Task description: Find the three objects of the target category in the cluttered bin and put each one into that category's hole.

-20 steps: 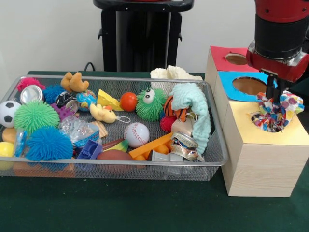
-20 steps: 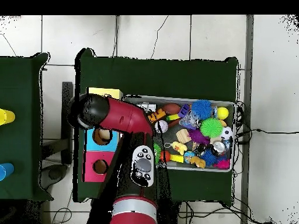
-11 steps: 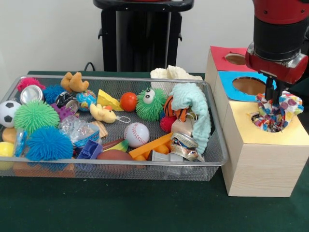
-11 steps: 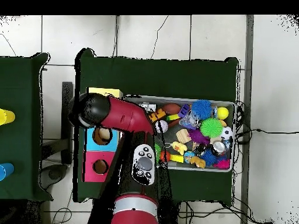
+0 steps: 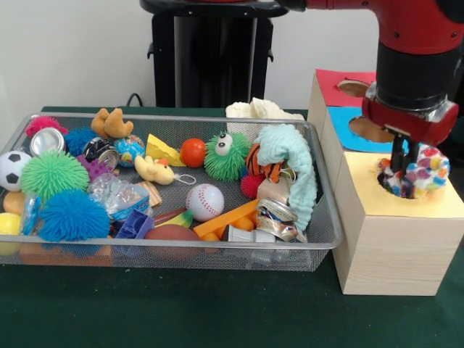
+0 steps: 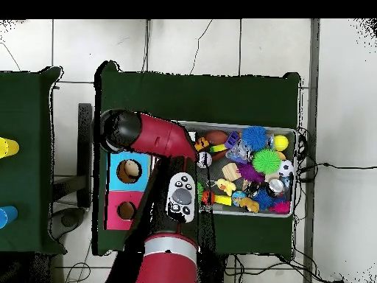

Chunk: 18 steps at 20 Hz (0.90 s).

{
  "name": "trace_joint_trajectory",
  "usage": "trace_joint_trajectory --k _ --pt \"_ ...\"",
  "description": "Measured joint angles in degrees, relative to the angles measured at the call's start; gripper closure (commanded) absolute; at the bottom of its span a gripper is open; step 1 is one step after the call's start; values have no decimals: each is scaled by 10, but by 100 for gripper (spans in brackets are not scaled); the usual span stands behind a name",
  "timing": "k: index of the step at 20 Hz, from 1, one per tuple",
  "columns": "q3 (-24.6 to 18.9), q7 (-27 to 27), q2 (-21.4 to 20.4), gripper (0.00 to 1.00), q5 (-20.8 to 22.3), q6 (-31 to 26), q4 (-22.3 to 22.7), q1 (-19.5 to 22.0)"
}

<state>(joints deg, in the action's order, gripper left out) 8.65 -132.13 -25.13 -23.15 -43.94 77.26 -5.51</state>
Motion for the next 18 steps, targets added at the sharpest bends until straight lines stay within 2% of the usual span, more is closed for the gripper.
trace_joint_trajectory --k 5,6,12,18 --pt "23 0 39 100 10 1 -43 -4" --pt "32 0 56 100 11 1 -64 -11" --pt "56 0 98 100 12 1 -102 -28" --pt "82 0 127 100 12 -35 -145 -39"
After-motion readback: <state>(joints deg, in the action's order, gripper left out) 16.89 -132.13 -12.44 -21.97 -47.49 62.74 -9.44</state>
